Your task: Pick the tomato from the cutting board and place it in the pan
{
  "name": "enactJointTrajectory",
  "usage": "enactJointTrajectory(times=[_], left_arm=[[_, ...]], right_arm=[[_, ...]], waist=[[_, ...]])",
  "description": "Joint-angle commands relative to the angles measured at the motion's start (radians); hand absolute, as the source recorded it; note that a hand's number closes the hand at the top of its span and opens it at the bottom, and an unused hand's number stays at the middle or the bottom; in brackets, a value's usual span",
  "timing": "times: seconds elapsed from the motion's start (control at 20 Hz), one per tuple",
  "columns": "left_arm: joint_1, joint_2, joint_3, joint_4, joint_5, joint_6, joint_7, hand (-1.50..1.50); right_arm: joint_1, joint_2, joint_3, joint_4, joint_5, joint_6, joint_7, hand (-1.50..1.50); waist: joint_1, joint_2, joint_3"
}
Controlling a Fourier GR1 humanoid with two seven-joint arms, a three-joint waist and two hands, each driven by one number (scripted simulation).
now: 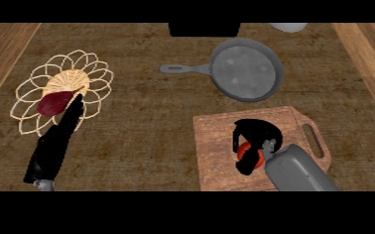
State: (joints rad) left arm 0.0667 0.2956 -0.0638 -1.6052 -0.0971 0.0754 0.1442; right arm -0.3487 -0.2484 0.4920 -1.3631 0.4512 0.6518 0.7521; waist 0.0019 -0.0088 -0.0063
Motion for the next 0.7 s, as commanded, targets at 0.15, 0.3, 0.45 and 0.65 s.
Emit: enactJointTrajectory(times=[0.15, 0.3, 0.45, 0.65], left_arm=[[0.023, -0.022, 0.008, -0.001, -0.025, -0.015, 0.011, 0.0], [-0.052, -0.062, 0.004, 0.064, -0.072, 0.013, -0.007, 0.0], [0.042, -0.017, 0.044, 0.022, -0.022, 0.005, -0.018, 0.0], [0.071, -0.012, 0.072, 0.018, -0.019, 0.025, -0.006, 0.0]], right_arm=[[0.07, 0.049, -0.03, 0.027, 0.024, -0.017, -0.056, 1.5], [0.104, 0.017, -0.063, -0.085, 0.045, -0.004, -0.058, 1.5], [0.17, 0.078, -0.223, -0.02, 0.131, -0.311, 0.272, 1.5], [0.205, 0.051, -0.389, -0.032, 0.246, -0.535, 0.464, 1.5]], waist=[[0.001, 0.009, 0.006], [-0.005, 0.008, 0.006], [-0.07, -0.004, 0.002], [-0.145, -0.027, -0.006]])
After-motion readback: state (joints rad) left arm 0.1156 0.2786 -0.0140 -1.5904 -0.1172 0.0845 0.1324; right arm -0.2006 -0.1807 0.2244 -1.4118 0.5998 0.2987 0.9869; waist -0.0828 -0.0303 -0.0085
